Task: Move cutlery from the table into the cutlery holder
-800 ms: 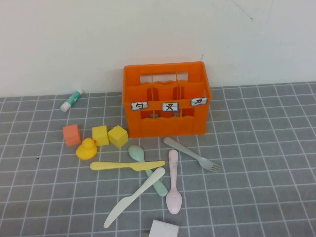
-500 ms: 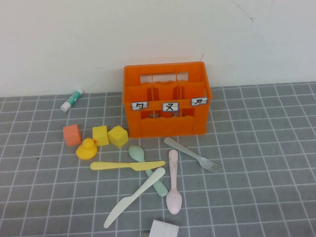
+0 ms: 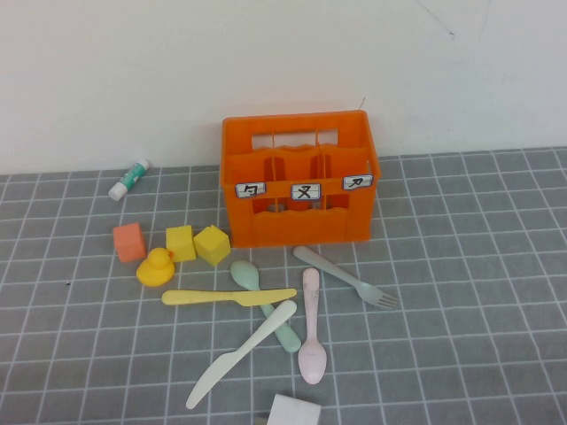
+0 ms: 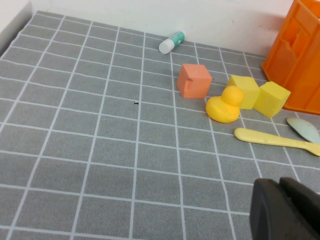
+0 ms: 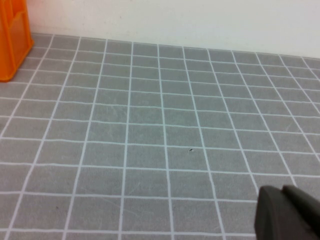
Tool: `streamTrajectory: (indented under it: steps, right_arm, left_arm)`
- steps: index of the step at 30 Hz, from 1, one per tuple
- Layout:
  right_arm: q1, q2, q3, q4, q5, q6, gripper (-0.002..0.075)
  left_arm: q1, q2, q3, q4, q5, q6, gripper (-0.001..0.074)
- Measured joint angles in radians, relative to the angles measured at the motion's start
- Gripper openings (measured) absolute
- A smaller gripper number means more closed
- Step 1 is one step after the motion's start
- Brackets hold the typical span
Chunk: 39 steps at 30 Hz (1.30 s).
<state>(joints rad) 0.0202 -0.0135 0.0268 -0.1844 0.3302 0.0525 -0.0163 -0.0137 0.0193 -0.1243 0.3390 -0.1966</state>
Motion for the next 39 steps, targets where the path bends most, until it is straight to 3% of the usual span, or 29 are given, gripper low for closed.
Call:
streamTrajectory:
  steps: [25,32,39]
  right_arm:
    - [0.0,0.0,0.0,0.0,0.0,0.0,-0.0003]
    - [0.0,0.0,0.0,0.0,0.0,0.0,-0.0003]
    - [0.0,0.0,0.0,0.0,0.0,0.0,-0.0003]
  left_arm:
    - [0.002,0.0,0.0,-0.022,-0.004,-0.02,-0.0001]
    - [0.002,0.0,0.007,-0.574,-0.084,-0.264,-0.0001]
    - [0.002,0.0,0.009,-0.666,-0.18,-0.254,-0.0001]
